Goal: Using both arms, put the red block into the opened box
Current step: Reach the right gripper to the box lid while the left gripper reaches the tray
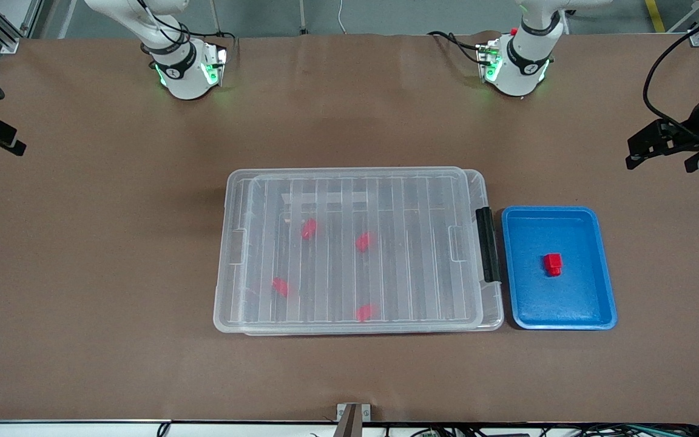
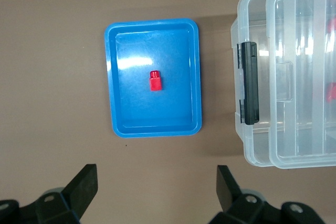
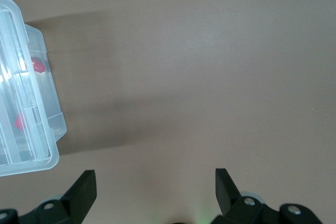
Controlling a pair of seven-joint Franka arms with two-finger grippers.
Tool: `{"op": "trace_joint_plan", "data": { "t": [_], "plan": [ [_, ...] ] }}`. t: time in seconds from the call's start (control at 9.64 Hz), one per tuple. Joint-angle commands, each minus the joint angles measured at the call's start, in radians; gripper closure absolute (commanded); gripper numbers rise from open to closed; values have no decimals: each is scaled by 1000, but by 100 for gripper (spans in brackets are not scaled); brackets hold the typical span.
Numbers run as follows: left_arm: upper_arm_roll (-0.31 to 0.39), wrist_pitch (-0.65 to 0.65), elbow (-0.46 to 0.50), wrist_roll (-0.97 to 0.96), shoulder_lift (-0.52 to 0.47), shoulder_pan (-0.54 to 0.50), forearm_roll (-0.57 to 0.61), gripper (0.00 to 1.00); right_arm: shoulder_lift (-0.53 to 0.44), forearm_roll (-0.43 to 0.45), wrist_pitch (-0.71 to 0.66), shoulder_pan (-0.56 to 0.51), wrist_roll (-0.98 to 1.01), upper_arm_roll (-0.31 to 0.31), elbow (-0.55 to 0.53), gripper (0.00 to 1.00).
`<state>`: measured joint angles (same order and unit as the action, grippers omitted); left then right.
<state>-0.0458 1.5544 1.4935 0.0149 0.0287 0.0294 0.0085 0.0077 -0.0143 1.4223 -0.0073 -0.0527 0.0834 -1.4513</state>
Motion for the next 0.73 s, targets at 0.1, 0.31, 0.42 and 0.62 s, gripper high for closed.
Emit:
{"op": "trace_joint_plan", "data": {
  "t": [0.1, 0.31, 0.42, 0.62],
  "plan": [
    [4, -10, 10, -3, 11, 4, 8, 0, 5, 4, -14, -10, 10, -5, 14, 0],
    [4, -10, 10, -4, 11, 6, 10, 0, 41, -1, 4, 19, -2, -16, 15, 0],
    [4, -11, 10, -4, 11, 6, 10, 0, 107, 5, 59, 92, -22, -31, 22, 0],
    [4, -10, 10, -3, 11, 6, 13, 0, 255, 7, 223, 223, -155, -36, 22, 0]
  ]
}}
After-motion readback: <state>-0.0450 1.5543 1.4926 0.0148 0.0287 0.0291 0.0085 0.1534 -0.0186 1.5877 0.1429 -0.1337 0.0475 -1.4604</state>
